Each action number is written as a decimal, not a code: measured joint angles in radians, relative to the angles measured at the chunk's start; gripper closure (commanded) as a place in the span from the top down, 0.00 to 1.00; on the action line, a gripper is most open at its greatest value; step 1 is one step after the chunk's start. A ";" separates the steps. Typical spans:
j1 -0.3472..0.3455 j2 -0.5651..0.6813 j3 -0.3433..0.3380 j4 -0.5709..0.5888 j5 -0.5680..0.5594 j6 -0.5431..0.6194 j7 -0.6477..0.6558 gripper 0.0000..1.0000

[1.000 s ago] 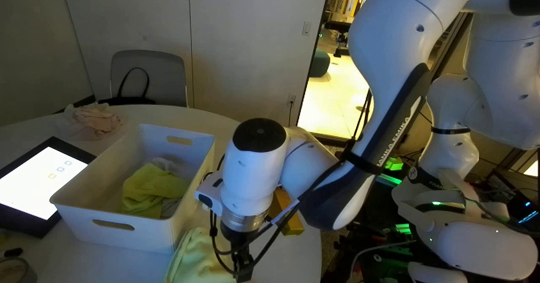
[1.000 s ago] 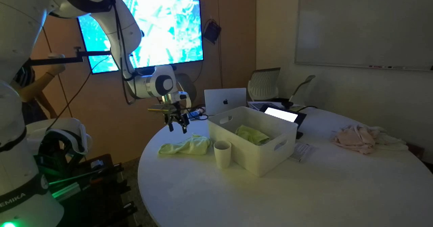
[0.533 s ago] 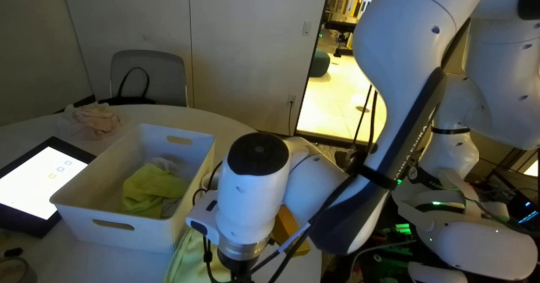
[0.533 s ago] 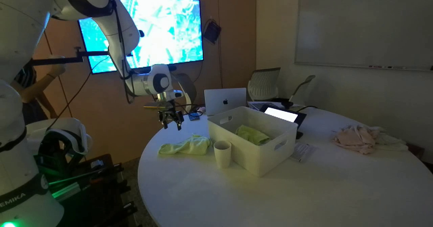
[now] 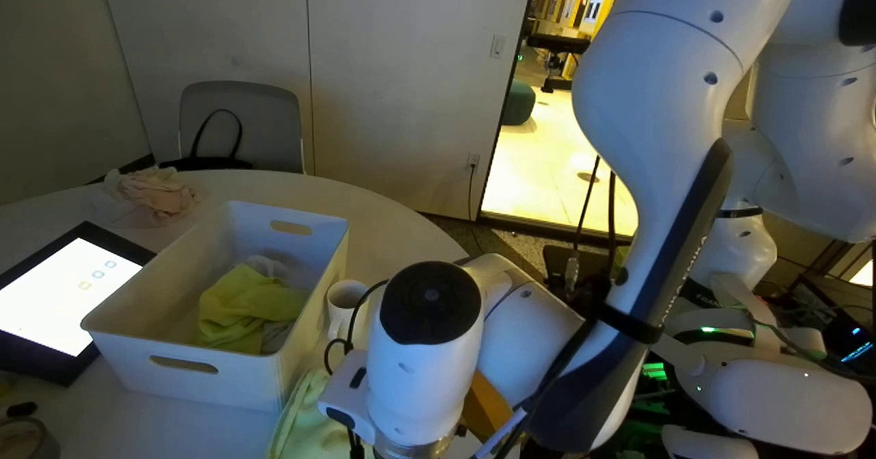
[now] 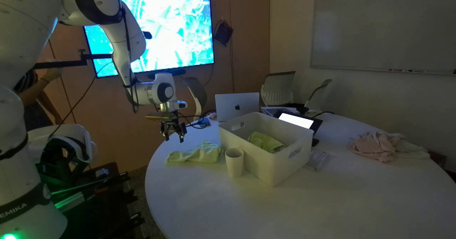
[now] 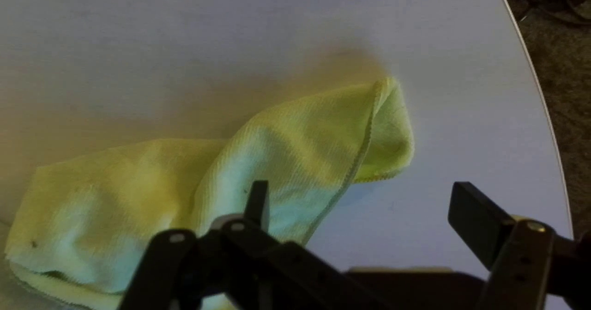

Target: Put the towels in the basket and the smaller objects into the white mug

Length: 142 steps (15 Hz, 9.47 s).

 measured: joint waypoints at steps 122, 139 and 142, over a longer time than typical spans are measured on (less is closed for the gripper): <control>-0.402 -0.497 -0.059 0.322 0.125 -0.381 0.153 0.03; -0.389 -0.155 -0.070 0.749 0.154 -0.380 0.182 0.03; -0.385 -0.109 -0.091 0.794 0.154 -0.408 0.197 0.03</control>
